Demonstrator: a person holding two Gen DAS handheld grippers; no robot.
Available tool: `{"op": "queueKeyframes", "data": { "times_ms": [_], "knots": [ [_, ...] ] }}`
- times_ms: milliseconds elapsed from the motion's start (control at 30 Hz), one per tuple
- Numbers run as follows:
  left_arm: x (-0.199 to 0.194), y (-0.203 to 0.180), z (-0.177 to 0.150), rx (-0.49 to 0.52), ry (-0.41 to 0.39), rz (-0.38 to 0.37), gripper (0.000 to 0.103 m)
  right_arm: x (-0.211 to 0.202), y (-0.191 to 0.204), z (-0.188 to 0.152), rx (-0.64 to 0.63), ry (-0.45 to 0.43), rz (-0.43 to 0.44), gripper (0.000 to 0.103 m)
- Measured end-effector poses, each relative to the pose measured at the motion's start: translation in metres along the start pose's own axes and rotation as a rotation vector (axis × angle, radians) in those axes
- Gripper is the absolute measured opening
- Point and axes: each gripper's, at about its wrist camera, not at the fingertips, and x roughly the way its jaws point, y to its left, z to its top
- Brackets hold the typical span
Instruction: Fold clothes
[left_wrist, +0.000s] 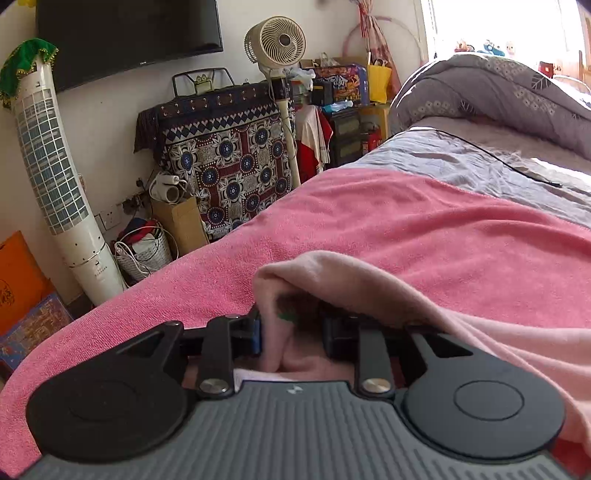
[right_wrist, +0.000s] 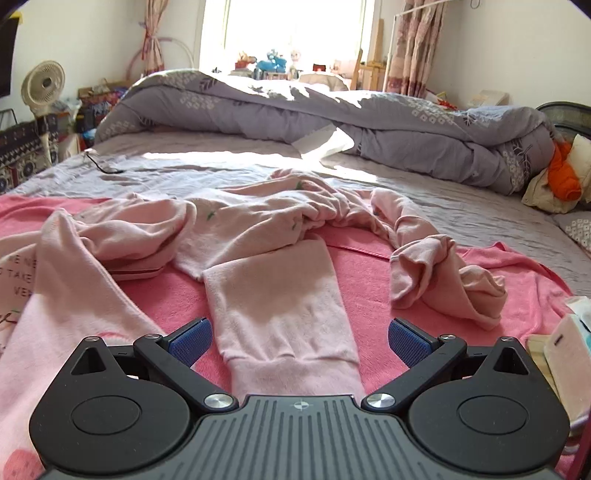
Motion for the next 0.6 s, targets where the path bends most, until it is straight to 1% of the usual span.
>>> {"op": "queueKeyframes", "data": {
  "times_ms": [67, 100, 167, 200, 233, 267, 300, 333, 367, 400, 433, 500, 567, 600],
  "knots": [
    [0.0, 0.003, 0.0, -0.017, -0.001, -0.013, 0.034, 0.031, 0.007, 0.013, -0.004, 0.049, 0.003, 0.103],
    [0.0, 0.004, -0.001, -0.028, -0.003, -0.021, 0.034, 0.046, 0.014, 0.017, -0.005, 0.074, 0.029, 0.099],
    [0.0, 0.008, -0.001, -0.051, -0.005, -0.038, 0.034, 0.072, 0.031, 0.023, -0.02, 0.13, 0.044, 0.09],
    [0.0, 0.01, -0.001, -0.061, -0.006, -0.045, 0.034, 0.077, 0.037, 0.027, -0.013, 0.117, 0.022, 0.088],
    [0.001, 0.013, -0.001, -0.069, -0.008, -0.052, 0.034, 0.081, 0.039, 0.032, -0.009, 0.121, 0.018, 0.084],
    [0.002, 0.015, -0.001, -0.078, -0.009, -0.059, 0.034, 0.083, 0.039, 0.037, -0.023, 0.122, -0.007, 0.072],
    [0.002, 0.017, -0.001, -0.087, -0.01, -0.067, 0.034, 0.085, 0.038, 0.043, -0.037, 0.122, -0.032, 0.056],
    [0.002, 0.02, 0.0, -0.099, -0.012, -0.077, 0.035, 0.087, 0.037, 0.049, -0.051, 0.122, -0.058, 0.051],
    [0.002, 0.022, -0.001, -0.109, -0.012, -0.085, 0.035, 0.089, 0.037, 0.055, -0.065, 0.122, -0.083, 0.041],
    [0.002, 0.023, -0.001, -0.117, -0.013, -0.092, 0.035, 0.093, 0.031, 0.059, -0.077, 0.125, -0.131, 0.031],
    [0.002, 0.025, -0.001, -0.126, -0.014, -0.099, 0.036, 0.097, 0.024, 0.062, -0.088, 0.128, -0.18, 0.028],
    [0.002, 0.028, -0.002, -0.138, -0.016, -0.11, 0.036, 0.102, 0.004, 0.071, -0.094, 0.115, -0.292, 0.027],
    [0.002, 0.028, -0.002, -0.14, -0.016, -0.113, 0.036, 0.108, -0.026, 0.077, -0.057, 0.106, -0.473, 0.027],
    [0.002, 0.028, -0.002, -0.14, -0.016, -0.113, 0.036, 0.108, -0.045, 0.079, -0.007, 0.115, -0.55, 0.032]
  ]
}}
